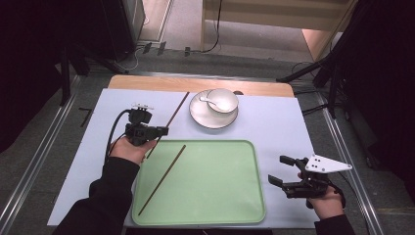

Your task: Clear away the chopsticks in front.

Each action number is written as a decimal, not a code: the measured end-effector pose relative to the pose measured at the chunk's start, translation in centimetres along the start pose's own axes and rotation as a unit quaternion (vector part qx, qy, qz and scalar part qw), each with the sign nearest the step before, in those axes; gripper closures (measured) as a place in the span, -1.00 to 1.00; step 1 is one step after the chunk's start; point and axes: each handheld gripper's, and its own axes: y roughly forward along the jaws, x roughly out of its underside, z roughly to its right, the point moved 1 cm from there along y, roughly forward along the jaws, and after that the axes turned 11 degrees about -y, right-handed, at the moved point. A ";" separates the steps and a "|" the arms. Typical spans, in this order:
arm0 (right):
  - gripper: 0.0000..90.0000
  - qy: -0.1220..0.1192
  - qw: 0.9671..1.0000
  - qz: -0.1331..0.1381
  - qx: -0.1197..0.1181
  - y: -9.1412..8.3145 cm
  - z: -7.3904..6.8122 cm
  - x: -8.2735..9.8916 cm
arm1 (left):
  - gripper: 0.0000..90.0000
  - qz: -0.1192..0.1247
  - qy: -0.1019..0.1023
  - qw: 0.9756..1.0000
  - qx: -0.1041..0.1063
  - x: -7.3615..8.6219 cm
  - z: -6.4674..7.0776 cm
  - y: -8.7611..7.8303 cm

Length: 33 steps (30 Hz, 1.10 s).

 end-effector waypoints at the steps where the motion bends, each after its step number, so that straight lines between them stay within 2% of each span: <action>1: -0.61 0.001 1.000 0.000 0.000 0.0 0.0 0.0 | 0.91 -0.001 0.001 1.000 0.004 0.9 0.1 -0.3; 2: -0.61 0.001 1.000 0.000 0.000 0.0 0.0 0.0 | 0.91 -0.001 0.001 1.000 0.004 0.9 0.1 -0.3; 6: -0.61 0.000 1.000 0.001 0.001 0.0 0.0 0.0 | 0.91 -0.005 0.001 1.000 0.012 3.0 0.2 -0.6; 12: -0.61 0.001 1.000 0.001 0.001 0.0 0.0 0.0 | 0.91 -0.013 0.010 1.000 0.012 5.4 0.7 -0.7; 16: -0.61 0.000 1.000 0.001 0.001 0.1 0.0 -0.1 | 0.91 -0.019 0.011 1.000 0.021 7.3 1.2 -0.6; 18: -0.61 -0.002 1.000 0.001 0.000 0.1 0.0 -0.1 | 0.91 -0.020 0.003 0.999 0.027 7.9 1.2 -0.7; 27: -0.61 -0.004 1.000 0.002 -0.002 0.1 -0.1 -0.1 | 0.91 -0.022 0.003 0.999 0.028 10.0 1.4 -1.3; 28: -0.61 -0.004 1.000 0.003 -0.002 0.2 -0.1 -0.1 | 0.91 -0.028 0.008 0.999 0.023 10.5 1.4 -1.2; 31: -0.61 -0.003 1.000 0.001 0.000 0.2 0.0 -0.1 | 0.91 -0.032 0.003 0.999 0.026 11.1 1.4 -1.0; 32: -0.61 -0.003 1.000 0.001 0.000 0.2 0.0 -0.2 | 0.91 -0.043 0.010 0.999 0.019 11.7 1.6 -0.7; 33: -0.61 -0.003 1.000 0.001 0.000 0.2 0.0 -0.2 | 0.91 -0.043 0.010 0.999 0.019 11.7 1.6 -0.7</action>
